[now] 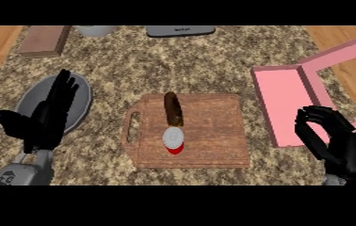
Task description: Pick the can from the cutting board and place it in the cardboard box
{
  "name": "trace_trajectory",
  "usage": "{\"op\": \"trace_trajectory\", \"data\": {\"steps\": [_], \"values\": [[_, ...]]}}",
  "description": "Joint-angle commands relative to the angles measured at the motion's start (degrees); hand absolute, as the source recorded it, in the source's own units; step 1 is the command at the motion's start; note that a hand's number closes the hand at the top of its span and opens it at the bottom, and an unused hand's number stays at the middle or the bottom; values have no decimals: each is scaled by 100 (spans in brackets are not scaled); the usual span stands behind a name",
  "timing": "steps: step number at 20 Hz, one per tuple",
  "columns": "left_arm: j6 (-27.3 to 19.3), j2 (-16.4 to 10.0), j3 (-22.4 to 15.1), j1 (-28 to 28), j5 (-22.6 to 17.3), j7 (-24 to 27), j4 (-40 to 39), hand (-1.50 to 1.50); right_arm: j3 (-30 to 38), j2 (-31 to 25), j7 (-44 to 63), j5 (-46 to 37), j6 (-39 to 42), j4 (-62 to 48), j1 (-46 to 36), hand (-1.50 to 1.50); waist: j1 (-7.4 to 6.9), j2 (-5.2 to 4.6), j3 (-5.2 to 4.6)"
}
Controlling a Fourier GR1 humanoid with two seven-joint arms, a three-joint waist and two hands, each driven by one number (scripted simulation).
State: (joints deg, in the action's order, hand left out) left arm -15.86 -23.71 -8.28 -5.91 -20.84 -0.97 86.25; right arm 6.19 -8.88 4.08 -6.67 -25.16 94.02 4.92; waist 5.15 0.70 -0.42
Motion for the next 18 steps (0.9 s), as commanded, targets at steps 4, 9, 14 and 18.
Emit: {"op": "trace_trajectory", "data": {"steps": [4, 9, 14, 18], "values": [[-120, 65, 226, -13, -275, -296, 294, 0, -1011, 864, -517, -1894, -1792, 1269, 1989, -150, -251, 1, 17], [-157, 210, 54, -69, -186, -341, 417, 0, -2081, 725, 901, -3576, -1168, 2028, 2845, -150, -451, -77, -1], [-267, 232, -88, -32, -54, -441, 629, 0, -2620, 38, 2220, -3782, 605, 2950, 3484, -150, -545, -102, -7], [-192, 120, -62, -96, -72, -617, 756, 0, -3458, 377, 3688, -4552, 1420, 3924, 3345, -150, -625, -101, 7]]}}
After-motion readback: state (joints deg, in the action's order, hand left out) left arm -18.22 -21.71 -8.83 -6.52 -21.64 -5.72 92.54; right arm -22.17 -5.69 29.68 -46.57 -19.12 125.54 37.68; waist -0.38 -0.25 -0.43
